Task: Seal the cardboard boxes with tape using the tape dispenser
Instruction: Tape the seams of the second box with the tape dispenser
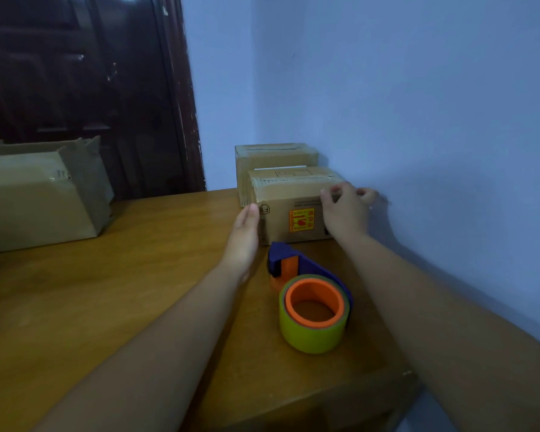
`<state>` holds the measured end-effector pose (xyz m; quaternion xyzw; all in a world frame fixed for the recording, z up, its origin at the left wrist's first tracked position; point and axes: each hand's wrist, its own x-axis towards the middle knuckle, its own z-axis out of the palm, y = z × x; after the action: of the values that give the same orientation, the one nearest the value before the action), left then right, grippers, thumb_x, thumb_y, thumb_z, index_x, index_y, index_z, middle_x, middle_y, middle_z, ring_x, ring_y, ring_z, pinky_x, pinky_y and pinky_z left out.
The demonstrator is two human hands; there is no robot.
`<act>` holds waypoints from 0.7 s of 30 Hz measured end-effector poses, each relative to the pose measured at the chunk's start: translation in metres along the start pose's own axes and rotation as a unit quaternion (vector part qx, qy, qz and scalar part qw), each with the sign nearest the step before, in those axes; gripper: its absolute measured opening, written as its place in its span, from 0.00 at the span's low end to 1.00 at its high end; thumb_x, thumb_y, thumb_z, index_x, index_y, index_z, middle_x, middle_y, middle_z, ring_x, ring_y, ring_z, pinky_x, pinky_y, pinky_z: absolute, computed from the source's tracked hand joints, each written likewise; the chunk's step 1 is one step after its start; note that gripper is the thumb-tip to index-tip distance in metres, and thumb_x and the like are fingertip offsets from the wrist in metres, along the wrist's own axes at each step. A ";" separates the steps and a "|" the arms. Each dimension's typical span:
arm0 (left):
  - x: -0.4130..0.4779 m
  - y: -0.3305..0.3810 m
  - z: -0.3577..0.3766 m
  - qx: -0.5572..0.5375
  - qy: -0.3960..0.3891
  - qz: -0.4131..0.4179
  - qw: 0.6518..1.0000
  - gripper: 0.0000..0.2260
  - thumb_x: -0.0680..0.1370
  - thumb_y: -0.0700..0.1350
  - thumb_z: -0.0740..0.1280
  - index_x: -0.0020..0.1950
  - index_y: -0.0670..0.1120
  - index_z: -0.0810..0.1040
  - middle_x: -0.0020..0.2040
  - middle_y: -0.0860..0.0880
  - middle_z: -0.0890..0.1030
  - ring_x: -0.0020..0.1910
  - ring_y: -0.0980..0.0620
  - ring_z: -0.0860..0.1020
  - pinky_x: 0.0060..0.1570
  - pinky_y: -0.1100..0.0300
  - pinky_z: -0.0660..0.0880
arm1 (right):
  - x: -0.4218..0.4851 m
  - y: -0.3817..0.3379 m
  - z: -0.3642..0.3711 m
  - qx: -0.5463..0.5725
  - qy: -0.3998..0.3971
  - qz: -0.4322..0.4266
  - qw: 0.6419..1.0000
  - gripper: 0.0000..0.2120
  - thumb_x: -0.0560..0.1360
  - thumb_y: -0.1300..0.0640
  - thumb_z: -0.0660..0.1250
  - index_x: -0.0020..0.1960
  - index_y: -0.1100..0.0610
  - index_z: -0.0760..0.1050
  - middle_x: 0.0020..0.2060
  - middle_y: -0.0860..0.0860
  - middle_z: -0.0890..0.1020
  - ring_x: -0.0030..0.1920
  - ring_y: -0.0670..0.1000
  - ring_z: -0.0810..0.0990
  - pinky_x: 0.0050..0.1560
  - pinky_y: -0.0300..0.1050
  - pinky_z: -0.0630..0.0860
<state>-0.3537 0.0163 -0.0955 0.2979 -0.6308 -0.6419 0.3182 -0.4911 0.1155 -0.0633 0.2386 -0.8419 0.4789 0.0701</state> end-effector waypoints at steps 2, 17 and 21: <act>0.000 0.004 0.002 -0.011 -0.005 -0.003 1.000 0.26 0.80 0.61 0.52 0.76 0.52 0.59 0.74 0.47 0.65 0.72 0.45 0.64 0.70 0.44 0.61 | 0.001 -0.003 0.002 -0.016 -0.022 0.003 1.000 0.16 0.78 0.48 0.64 0.63 0.53 0.72 0.70 0.56 0.56 0.67 0.58 0.66 0.66 0.47 0.65; -0.004 0.003 0.009 0.073 -0.033 0.051 0.995 0.25 0.82 0.58 0.48 0.77 0.49 0.55 0.75 0.49 0.62 0.73 0.49 0.60 0.68 0.56 0.57 | -0.015 -0.009 0.015 -0.025 -0.037 -0.010 0.999 0.31 0.77 0.55 0.63 0.76 0.47 0.54 0.76 0.57 0.47 0.75 0.60 0.50 0.72 0.57 0.55; -0.015 0.009 -0.007 0.233 0.050 0.114 0.964 0.22 0.82 0.53 0.56 0.75 0.50 0.60 0.74 0.48 0.64 0.73 0.48 0.62 0.69 0.54 0.61 | -0.030 -0.034 0.013 -0.070 -0.037 -0.092 0.993 0.24 0.76 0.56 0.63 0.71 0.48 0.65 0.75 0.57 0.54 0.74 0.60 0.53 0.71 0.55 0.59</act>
<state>-0.3389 0.0234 -0.0865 0.3215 -0.7761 -0.4210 0.3420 -0.4479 0.1000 -0.0545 0.3272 -0.8498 0.4013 0.0991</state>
